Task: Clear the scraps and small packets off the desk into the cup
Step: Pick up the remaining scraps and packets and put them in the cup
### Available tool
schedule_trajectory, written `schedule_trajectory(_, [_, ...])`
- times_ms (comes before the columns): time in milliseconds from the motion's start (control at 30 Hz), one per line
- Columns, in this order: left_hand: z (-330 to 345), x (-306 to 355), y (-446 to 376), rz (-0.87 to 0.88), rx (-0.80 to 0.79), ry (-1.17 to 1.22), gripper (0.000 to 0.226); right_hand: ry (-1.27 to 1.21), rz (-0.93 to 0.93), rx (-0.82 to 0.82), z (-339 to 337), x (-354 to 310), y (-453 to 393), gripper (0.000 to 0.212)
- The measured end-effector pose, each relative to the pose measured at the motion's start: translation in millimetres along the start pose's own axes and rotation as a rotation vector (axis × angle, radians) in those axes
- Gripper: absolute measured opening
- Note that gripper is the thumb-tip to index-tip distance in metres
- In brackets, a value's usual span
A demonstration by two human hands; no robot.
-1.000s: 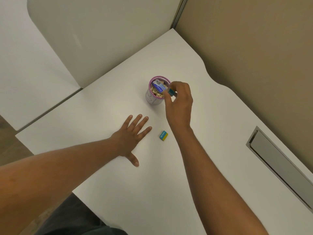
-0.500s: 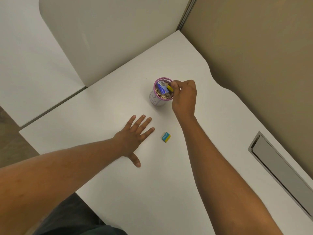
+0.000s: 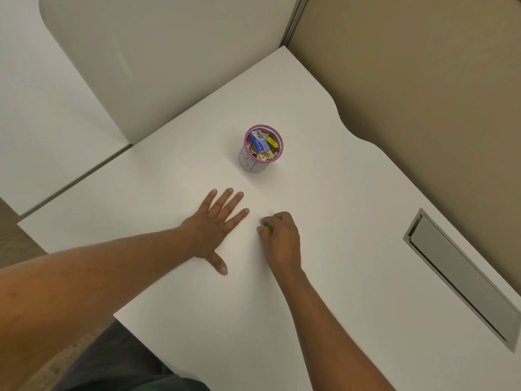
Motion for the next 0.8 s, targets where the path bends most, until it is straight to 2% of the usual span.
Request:
schedule_trajectory(133, [0.6,-0.5,-1.5,0.007,-0.002,0.008,0.158,-0.087,-0.104,0.185,-27.9,-36.3,-13.8,0.035])
schedule_trajectory(200, [0.4,-1.0,-1.4,0.01,-0.006,0.013,0.157,-0.062,-0.186,0.322,-46.7,-62.2,-26.9,0.035])
schedule_trajectory(267, [0.7,-0.9,-1.1,0.011,-0.014,0.021,0.157,-0.01,-0.287,0.392,-61.9,-87.1,-43.5,0.031])
schedule_trajectory(367, [-0.6,-0.1,0.1,0.0,0.005,0.01,0.158,0.055,-0.412,0.364,-73.4,-110.5,-69.0,0.023])
schedule_trajectory(500, [-1.4,2.0,1.7,-0.009,0.004,0.003,0.158,0.223,-0.517,0.278,-73.9,-121.8,-94.1,0.024])
schedule_trajectory(800, [0.8,1.0,0.8,-0.009,0.034,-0.013,0.158,0.403,-0.651,0.259,-67.7,-120.2,-108.2,0.016])
Point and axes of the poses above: each hand's wrist, its own y-axis away from the middle knuckle, its own z-axis out of the palm, x = y × z, the point moved 6 cm from there along -y, towards the middle knuckle, and after that the axes turned 2 degrees about y, right-handed, at the moved point
